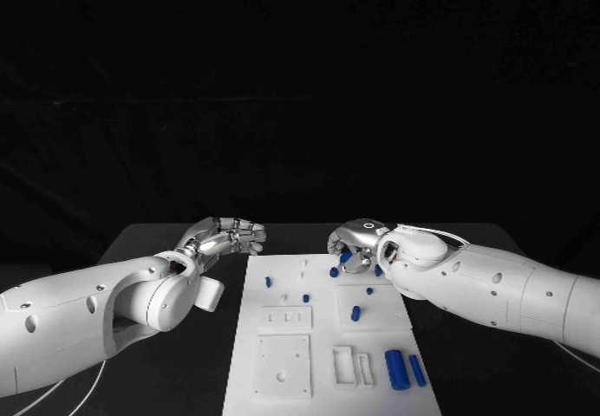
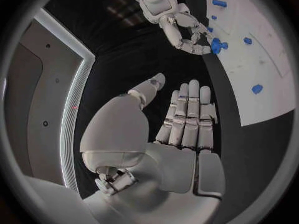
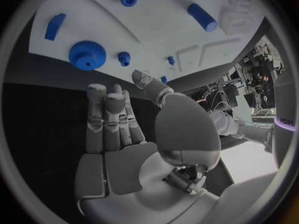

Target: Assemble the parts on the task board

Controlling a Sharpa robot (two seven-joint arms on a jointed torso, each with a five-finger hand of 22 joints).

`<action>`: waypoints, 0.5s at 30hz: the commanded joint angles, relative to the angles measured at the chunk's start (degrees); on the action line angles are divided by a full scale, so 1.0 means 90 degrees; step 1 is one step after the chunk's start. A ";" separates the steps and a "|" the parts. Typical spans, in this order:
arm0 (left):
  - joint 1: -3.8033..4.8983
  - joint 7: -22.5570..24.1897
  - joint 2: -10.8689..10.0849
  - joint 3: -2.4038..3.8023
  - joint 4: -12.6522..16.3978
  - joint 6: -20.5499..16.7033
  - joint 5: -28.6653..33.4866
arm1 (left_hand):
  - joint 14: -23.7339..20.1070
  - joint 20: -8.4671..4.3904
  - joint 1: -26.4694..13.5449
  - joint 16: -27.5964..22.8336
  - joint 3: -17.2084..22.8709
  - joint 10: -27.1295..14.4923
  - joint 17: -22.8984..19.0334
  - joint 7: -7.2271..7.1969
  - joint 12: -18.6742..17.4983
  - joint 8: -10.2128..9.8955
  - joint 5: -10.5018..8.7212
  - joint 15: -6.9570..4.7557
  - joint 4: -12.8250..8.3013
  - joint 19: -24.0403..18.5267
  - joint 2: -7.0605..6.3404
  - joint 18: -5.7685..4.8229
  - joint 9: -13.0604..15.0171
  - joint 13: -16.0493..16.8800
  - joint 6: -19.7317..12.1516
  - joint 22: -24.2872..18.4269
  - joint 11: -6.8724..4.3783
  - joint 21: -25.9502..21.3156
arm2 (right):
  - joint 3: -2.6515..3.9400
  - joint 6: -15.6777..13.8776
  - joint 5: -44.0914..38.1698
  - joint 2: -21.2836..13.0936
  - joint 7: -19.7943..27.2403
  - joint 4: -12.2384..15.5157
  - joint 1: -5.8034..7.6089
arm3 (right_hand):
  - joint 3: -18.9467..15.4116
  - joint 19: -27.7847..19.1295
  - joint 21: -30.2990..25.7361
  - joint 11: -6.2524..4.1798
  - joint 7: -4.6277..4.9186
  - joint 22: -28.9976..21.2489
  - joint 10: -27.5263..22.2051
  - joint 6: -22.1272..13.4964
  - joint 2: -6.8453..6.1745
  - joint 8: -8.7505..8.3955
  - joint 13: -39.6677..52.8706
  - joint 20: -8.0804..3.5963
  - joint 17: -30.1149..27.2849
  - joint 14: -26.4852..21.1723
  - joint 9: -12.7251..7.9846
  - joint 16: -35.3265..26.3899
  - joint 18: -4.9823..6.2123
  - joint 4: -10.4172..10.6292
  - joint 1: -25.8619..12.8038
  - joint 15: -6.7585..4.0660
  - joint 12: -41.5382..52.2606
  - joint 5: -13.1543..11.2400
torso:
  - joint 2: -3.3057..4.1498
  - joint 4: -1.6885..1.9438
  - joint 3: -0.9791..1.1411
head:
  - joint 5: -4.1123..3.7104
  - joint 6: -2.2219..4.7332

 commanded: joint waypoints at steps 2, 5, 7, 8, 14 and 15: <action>0.0016 0.0143 -0.0015 0.0007 0.0080 -0.0010 -0.0023 | 0.0020 0.0009 -0.0069 -0.0025 0.0016 0.0027 0.0009 0.0037 -0.0044 -0.0036 0.0004 0.0024 -0.0015 -0.0026 0.0004 0.0032 0.0008 -0.0001 0.0001 0.0116 0.0013 0.0015 | 0.0001 0.0159 -0.0263 0.0008 -0.0154 -0.0038 -0.0020 | 0.0017 0.0273 0.0029 0.0000 0.0013 0.0124 0.0003 -0.0014 0.0003 -0.0011 0.0002 -0.0222 -0.0013 -0.0005 0.0009 0.0030 0.0309 0.0007 -0.0050 0.0023 0.0001 -0.0029 | 0.0078 0.0025 0.0008 | -0.0026 -0.0033; 0.0016 0.0146 -0.0025 0.0007 0.0103 -0.0012 -0.0023 | 0.0020 0.0010 -0.0075 -0.0028 0.0019 0.0028 0.0011 0.0036 -0.0047 -0.0037 0.0004 0.0025 -0.0021 -0.0027 0.0002 0.0032 0.0009 -0.0001 0.0002 0.0116 0.0013 0.0016 | 0.0001 0.0169 -0.0270 0.0016 -0.0158 -0.0043 -0.0041 | 0.0018 0.0277 0.0033 -0.0002 0.0011 0.0123 0.0009 -0.0009 0.0003 -0.0008 0.0003 -0.0223 -0.0020 -0.0005 0.0013 0.0039 0.0309 0.0010 -0.0061 0.0022 0.0002 -0.0033 | 0.0108 0.0030 0.0008 | -0.0031 -0.0045; 0.0016 0.0145 -0.0020 0.0007 0.0100 -0.0006 -0.0023 | 0.0020 0.0010 -0.0078 -0.0030 0.0021 0.0028 0.0012 0.0035 -0.0048 -0.0037 0.0004 0.0025 -0.0024 -0.0028 0.0001 0.0032 0.0010 -0.0001 0.0003 0.0116 0.0012 0.0016 | 0.0001 0.0183 -0.0304 0.0022 -0.0161 -0.0042 -0.0050 | 0.0019 0.0279 0.0035 -0.0004 0.0010 0.0123 0.0013 -0.0005 0.0002 -0.0007 0.0004 -0.0223 -0.0026 -0.0005 0.0015 0.0045 0.0309 0.0011 -0.0070 0.0020 0.0003 -0.0035 | 0.0129 0.0035 0.0009 | -0.0028 -0.0050; 0.0016 0.0145 -0.0018 0.0007 0.0096 -0.0004 -0.0023 | 0.0020 0.0010 -0.0080 -0.0031 0.0023 0.0028 0.0013 0.0035 -0.0049 -0.0037 0.0004 0.0025 -0.0026 -0.0028 0.0001 0.0032 0.0010 -0.0001 0.0003 0.0116 0.0012 0.0017 | 0.0001 0.0191 -0.0304 0.0023 -0.0160 -0.0044 -0.0053 | 0.0019 0.0280 0.0036 -0.0004 0.0010 0.0122 0.0015 -0.0004 0.0003 -0.0006 0.0004 -0.0224 -0.0028 -0.0005 0.0016 0.0047 0.0309 0.0011 -0.0073 0.0020 0.0004 -0.0035 | 0.0133 0.0038 0.0006 | -0.0029 -0.0052; 0.0016 0.0138 -0.0011 0.0007 0.0077 0.0003 -0.0023 | 0.0020 0.0011 -0.0093 -0.0036 0.0028 0.0027 0.0017 0.0033 -0.0054 -0.0039 0.0003 0.0026 -0.0032 -0.0030 0.0001 0.0031 0.0012 -0.0002 0.0003 0.0116 0.0011 0.0018 | 0.0001 0.0187 -0.0336 0.0046 -0.0172 -0.0071 -0.0067 | 0.0023 0.0283 0.0041 -0.0009 0.0009 0.0121 0.0031 0.0009 0.0012 -0.0001 0.0007 -0.0225 -0.0045 -0.0008 0.0024 0.0062 0.0309 0.0014 -0.0098 0.0016 0.0008 -0.0042 | 0.0178 0.0041 0.0005 | -0.0029 -0.0050; 0.0016 0.0136 -0.0011 0.0007 0.0076 0.0006 -0.0023 | 0.0020 0.0012 -0.0095 -0.0038 0.0029 0.0027 0.0018 0.0032 -0.0055 -0.0040 0.0002 0.0026 -0.0034 -0.0030 0.0001 0.0031 0.0013 -0.0002 0.0003 0.0116 0.0011 0.0018 | 0.0001 0.0193 -0.0336 0.0049 -0.0172 -0.0076 -0.0068 | 0.0024 0.0284 0.0042 -0.0009 0.0010 0.0121 0.0034 0.0010 0.0012 0.0000 0.0008 -0.0225 -0.0048 -0.0008 0.0025 0.0064 0.0309 0.0014 -0.0103 0.0015 0.0008 -0.0044 | 0.0190 0.0043 0.0006 | -0.0031 -0.0042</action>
